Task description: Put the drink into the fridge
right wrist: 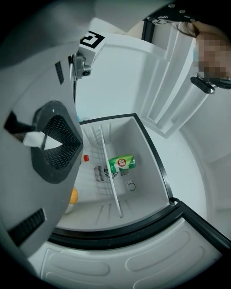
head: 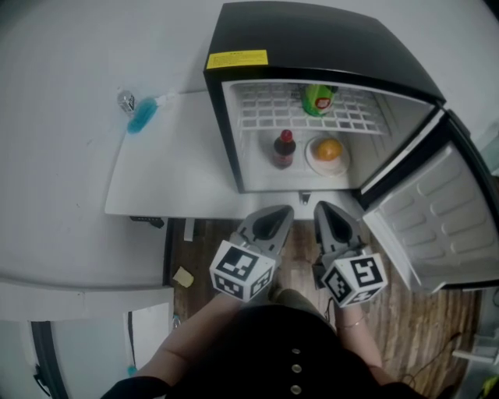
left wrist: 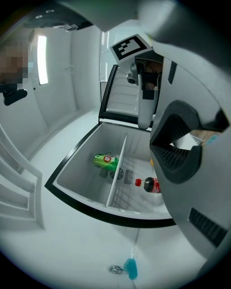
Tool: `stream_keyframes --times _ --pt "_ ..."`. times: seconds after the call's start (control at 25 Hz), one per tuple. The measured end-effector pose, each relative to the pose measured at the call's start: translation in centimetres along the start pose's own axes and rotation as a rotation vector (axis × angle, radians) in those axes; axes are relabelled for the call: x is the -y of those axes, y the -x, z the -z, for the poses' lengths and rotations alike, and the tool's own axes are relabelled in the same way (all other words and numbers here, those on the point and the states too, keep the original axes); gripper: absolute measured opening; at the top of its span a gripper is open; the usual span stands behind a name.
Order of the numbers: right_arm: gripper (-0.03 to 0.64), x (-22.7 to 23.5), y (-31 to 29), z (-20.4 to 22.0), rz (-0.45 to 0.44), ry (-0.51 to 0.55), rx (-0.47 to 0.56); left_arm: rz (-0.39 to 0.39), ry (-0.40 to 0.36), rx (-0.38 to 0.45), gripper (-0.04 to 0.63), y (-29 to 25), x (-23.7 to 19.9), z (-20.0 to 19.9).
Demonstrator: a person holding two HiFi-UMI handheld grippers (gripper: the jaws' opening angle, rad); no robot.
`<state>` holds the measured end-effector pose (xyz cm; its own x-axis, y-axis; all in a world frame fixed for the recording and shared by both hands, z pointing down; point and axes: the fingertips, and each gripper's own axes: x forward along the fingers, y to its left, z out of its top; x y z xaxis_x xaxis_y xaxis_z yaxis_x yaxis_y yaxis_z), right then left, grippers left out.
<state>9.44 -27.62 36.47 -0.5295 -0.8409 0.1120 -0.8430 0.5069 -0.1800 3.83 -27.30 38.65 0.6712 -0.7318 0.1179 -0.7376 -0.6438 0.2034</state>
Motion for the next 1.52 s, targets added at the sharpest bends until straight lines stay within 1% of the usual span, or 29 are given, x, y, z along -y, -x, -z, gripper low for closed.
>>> stream_keyframes --times 0.08,0.32,0.64,1.04,1.36,1.52 --pt "0.003 -0.6 0.0 0.3 -0.014 0.006 -0.013 0.004 0.006 -0.005 0.006 0.0 0.2 0.3" --pt "0.003 -1.5 -0.1 1.4 -0.045 0.018 -0.052 -0.001 -0.017 -0.015 0.006 0.1 0.3 0.8" --pt "0.003 -1.1 0.2 1.7 -0.035 0.025 -0.062 -0.012 -0.011 0.002 0.006 0.8 0.5 0.7" --pt "0.002 -1.4 0.1 1.8 -0.048 0.032 -0.067 -0.027 -0.005 0.002 0.006 0.7 0.3 1.2" --pt "0.002 -1.2 -0.2 2.3 -0.043 0.041 -0.081 -0.008 0.000 0.007 0.006 0.6 0.4 0.8" --pt "0.002 -1.1 -0.2 2.3 -0.047 0.046 -0.084 -0.021 0.007 0.009 0.006 0.6 0.2 0.8"
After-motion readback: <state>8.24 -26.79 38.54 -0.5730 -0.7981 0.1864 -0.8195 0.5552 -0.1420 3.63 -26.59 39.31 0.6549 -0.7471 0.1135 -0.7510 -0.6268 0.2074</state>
